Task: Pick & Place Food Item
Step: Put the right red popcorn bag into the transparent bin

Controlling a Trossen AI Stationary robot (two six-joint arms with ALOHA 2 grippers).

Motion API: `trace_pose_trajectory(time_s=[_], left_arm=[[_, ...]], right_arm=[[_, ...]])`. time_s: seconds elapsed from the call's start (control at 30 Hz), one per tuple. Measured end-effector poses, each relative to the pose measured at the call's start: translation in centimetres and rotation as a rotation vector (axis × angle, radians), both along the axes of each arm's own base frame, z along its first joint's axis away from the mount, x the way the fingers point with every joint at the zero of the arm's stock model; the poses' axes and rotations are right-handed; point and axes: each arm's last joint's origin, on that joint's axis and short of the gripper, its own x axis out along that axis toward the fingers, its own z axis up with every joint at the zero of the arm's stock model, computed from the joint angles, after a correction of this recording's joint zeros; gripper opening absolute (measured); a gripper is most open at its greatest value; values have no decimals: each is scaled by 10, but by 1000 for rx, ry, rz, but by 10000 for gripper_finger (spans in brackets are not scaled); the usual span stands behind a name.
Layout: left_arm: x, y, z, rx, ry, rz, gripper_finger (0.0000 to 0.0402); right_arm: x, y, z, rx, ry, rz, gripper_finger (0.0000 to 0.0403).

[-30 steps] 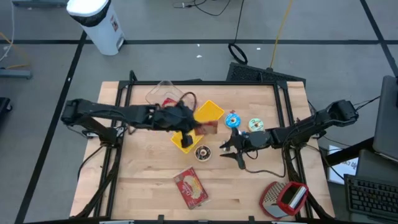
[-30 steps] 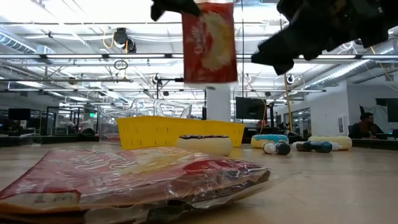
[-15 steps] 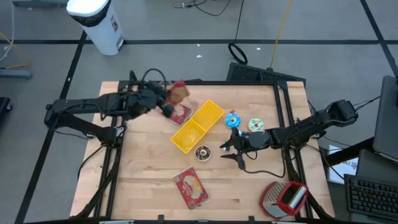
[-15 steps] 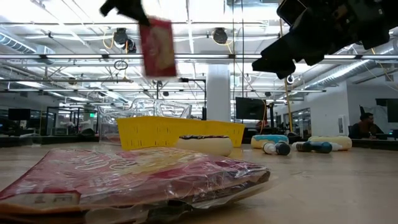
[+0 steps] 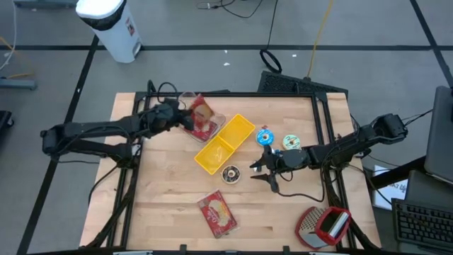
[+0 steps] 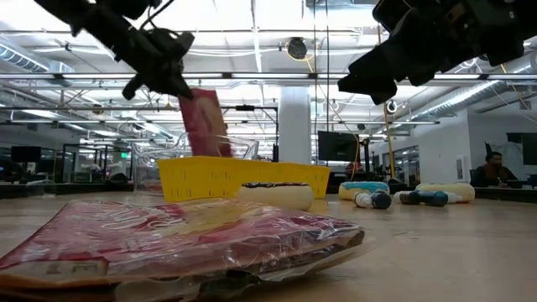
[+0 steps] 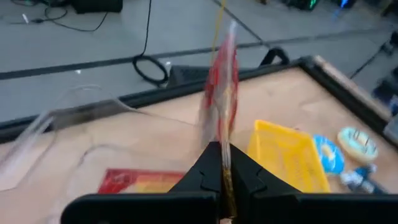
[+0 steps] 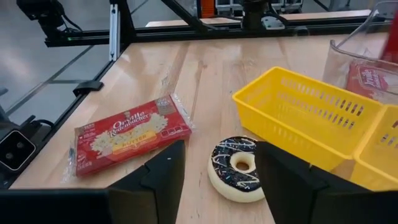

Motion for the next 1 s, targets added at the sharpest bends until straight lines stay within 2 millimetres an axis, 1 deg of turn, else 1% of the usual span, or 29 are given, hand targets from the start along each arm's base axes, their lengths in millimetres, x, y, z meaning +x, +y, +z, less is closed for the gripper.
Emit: trace_pose_trajectory(time_s=[0.1, 0.23, 0.3, 0.43, 0.77, 1.0], left_arm=[[-2, -3, -14, -29, -10, 19, 1], [-2, -7, -29, -67, -61, 31, 1], [0, -9, -29, -69, -118, 23, 1], [0, -13, -35, -89, -165, 14, 1], [-2, -17, -42, -112, -127, 26, 3], [-4, -18, -46, -110, -81, 23, 38]], right_arm=[[0, 0, 0, -1, -3, 0, 181], [0, 0, 0, -5, -6, -2, 180], [0, 0, 1, -4, -7, -2, 180], [0, 0, 1, -2, -13, -3, 178], [0, 0, 1, 1, -14, -4, 174], [0, 0, 1, 0, -16, -3, 171]])
